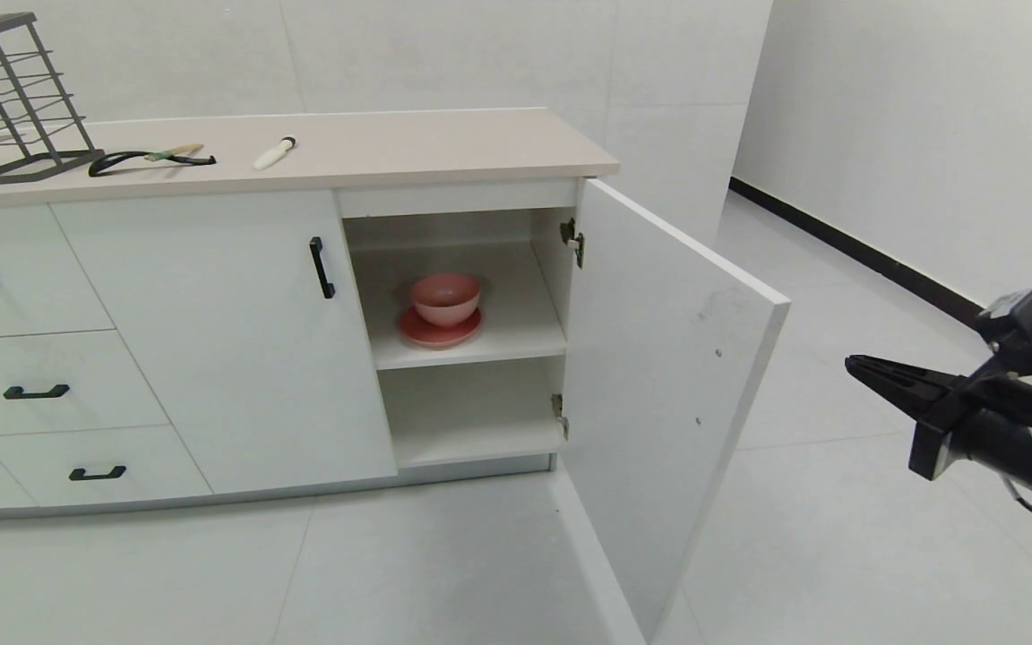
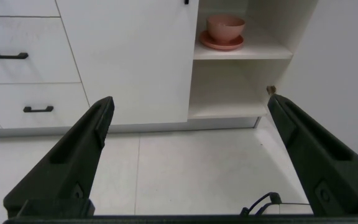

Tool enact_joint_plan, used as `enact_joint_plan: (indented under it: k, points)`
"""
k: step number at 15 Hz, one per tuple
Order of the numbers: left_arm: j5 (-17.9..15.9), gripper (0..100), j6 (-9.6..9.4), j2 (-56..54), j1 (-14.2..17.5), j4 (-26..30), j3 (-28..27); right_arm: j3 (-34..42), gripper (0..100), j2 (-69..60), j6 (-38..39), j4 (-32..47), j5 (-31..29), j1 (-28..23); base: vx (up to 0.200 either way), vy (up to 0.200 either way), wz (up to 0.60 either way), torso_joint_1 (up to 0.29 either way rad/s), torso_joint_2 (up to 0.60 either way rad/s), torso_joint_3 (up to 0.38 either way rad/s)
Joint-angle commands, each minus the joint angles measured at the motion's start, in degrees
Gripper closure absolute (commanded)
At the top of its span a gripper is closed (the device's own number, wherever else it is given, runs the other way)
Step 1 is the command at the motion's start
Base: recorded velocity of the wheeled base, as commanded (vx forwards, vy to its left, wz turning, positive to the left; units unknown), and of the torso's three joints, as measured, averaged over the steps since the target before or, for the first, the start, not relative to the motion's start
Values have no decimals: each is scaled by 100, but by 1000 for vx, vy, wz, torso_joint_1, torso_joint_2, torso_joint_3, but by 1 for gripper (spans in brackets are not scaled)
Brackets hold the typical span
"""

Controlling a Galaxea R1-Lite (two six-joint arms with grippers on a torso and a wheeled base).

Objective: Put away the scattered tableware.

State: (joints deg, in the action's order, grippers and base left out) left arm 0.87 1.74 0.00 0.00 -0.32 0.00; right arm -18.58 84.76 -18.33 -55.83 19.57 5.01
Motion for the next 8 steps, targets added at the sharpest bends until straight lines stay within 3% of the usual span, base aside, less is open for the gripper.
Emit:
enact_joint_plan:
  k: [1,8]
  points:
    - [1,0,1,0,0,-3,0,-480,100,682,-214,-305,293,9,0,0,0,0,0,0]
    - [1,0,10,0,0,-3,0,-1535,100,2053,-478,-798,1084,35,0,0,0,0,0,0]
